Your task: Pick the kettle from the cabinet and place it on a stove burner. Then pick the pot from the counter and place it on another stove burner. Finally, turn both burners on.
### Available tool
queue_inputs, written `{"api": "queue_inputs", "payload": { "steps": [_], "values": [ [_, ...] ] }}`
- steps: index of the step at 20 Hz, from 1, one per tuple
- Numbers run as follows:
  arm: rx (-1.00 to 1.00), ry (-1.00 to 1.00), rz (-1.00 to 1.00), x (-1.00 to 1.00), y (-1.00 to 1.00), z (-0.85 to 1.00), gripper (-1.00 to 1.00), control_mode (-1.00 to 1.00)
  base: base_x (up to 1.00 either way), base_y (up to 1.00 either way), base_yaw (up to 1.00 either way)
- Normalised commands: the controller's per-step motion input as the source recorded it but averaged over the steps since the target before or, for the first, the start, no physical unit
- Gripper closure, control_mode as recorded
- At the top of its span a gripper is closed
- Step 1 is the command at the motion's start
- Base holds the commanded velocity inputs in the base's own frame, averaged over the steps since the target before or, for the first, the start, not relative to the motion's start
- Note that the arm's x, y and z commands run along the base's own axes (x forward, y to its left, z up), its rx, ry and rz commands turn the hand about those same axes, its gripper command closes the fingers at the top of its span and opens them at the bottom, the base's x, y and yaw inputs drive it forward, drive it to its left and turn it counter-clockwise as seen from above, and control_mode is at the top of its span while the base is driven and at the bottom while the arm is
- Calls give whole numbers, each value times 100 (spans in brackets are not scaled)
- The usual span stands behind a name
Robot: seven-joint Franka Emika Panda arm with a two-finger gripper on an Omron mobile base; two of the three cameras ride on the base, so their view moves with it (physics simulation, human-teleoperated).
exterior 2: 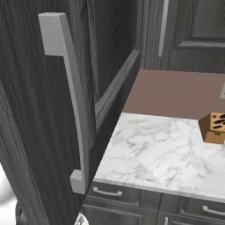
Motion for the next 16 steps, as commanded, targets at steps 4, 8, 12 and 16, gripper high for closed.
{"api": "queue_inputs", "payload": {
  "steps": [4,8,12,16],
  "values": [
    [0,-15,0,-1,-8,38,-100,-100,0,0,0],
    [0,-17,0,-1,-8,37,-100,-100,0,0,0],
    [0,-16,0,-1,-8,36,-100,-100,0,0,0],
    [0,-17,0,0,-3,33,-100,-100,0,0,0]
  ]
}}
